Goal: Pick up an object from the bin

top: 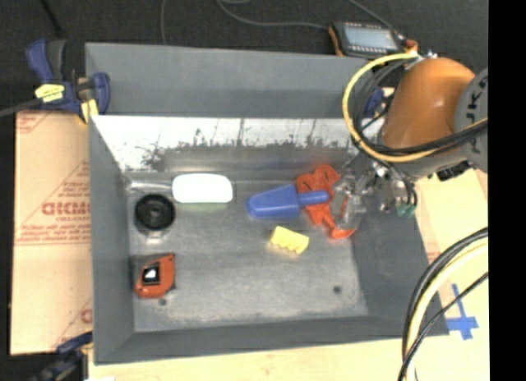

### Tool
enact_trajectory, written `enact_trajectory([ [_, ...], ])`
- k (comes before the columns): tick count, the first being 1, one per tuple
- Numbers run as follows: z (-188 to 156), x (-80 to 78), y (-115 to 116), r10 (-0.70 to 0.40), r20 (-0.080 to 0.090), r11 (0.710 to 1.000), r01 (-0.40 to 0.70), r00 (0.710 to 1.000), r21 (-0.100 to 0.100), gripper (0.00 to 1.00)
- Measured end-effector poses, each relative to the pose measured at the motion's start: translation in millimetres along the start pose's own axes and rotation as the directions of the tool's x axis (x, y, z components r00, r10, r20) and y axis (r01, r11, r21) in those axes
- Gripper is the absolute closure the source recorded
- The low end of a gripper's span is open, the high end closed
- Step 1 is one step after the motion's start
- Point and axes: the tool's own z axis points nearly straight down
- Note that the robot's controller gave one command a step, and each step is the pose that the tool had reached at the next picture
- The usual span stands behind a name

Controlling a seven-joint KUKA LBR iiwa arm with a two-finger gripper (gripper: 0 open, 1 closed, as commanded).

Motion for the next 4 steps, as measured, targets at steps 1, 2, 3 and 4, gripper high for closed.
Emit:
enact_trajectory([
  [1, 0, 0.0, 0, 0.0, 0.0, 1.0, 0.0, 1.0, 0.0, 1.0],
  [2, 74, 49.7, -50, -0.102, -0.003, 0.995, 0.102, 0.995, -0.001, 0.0],
  [3, 74, 49.0, -50, -0.103, -0.001, 0.995, 0.103, 0.995, 0.0, 0.0],
  [4, 85, -2.9, -26, -0.063, 0.001, 0.998, 0.063, 0.998, 0.0, 0.0],
])
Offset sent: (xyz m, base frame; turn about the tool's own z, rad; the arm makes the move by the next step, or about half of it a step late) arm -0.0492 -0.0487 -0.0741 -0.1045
